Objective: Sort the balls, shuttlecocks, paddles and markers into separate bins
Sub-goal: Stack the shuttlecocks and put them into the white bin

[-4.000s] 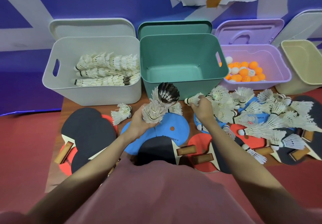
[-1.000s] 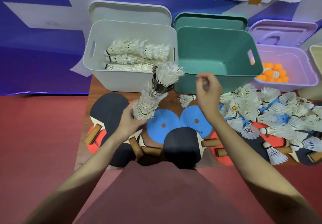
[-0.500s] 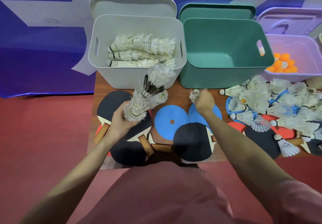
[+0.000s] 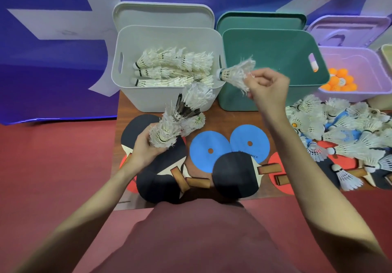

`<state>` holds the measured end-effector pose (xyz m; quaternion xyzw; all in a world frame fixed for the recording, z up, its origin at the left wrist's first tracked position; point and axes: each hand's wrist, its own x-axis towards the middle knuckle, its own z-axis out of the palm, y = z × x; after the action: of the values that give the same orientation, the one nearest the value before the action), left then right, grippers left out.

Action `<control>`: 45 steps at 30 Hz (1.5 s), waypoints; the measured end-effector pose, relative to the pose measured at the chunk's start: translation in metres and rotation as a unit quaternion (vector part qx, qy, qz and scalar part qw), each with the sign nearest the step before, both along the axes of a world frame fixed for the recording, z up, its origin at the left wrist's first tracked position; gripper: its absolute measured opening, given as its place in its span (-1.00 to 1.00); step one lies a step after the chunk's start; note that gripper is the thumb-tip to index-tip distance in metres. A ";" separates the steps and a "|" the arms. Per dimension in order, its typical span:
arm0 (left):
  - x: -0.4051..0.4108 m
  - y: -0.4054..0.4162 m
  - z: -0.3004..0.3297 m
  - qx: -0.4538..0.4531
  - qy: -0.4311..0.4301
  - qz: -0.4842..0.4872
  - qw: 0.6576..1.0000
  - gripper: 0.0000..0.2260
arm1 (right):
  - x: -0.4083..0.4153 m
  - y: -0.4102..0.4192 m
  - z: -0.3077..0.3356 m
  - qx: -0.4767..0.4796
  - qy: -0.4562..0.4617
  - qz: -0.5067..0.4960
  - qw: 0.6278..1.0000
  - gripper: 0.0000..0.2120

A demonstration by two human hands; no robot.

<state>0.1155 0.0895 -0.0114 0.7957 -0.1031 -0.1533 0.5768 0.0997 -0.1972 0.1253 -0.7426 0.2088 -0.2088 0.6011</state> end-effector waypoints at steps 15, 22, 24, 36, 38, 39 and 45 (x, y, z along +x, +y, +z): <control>0.033 -0.003 0.080 0.003 -0.094 0.042 0.995 -0.55 | 0.052 0.011 0.012 -0.047 0.003 0.076 0.996 -0.72; 0.117 -0.011 0.132 0.112 -0.203 0.050 0.972 -0.53 | 0.094 0.006 0.033 0.034 -0.035 0.076 0.996 -0.78; 0.148 -0.017 0.133 0.152 -0.184 0.050 0.970 -0.49 | 0.107 0.005 0.033 0.089 -0.006 0.068 0.994 -0.88; 0.240 -0.044 0.051 0.367 -0.105 -0.120 0.916 -0.60 | 0.164 0.013 -0.051 -0.028 0.315 0.085 0.945 -0.70; 0.248 -0.046 0.041 0.378 -0.097 -0.125 0.912 -0.66 | 0.175 0.015 -0.061 -0.040 0.342 0.077 0.936 -0.75; 0.251 -0.048 0.036 0.384 -0.092 -0.133 0.909 -0.68 | 0.179 0.017 -0.065 -0.053 0.351 0.067 0.932 -0.81; 0.262 -0.058 0.018 0.426 -0.074 -0.153 0.888 -0.65 | 0.193 0.026 -0.081 -0.158 0.415 0.081 0.892 -0.65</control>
<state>0.3776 0.0316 0.0071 0.9483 -0.1908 -0.2099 0.1423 0.2923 -0.1714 0.0438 -0.8610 0.3429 0.1379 0.3493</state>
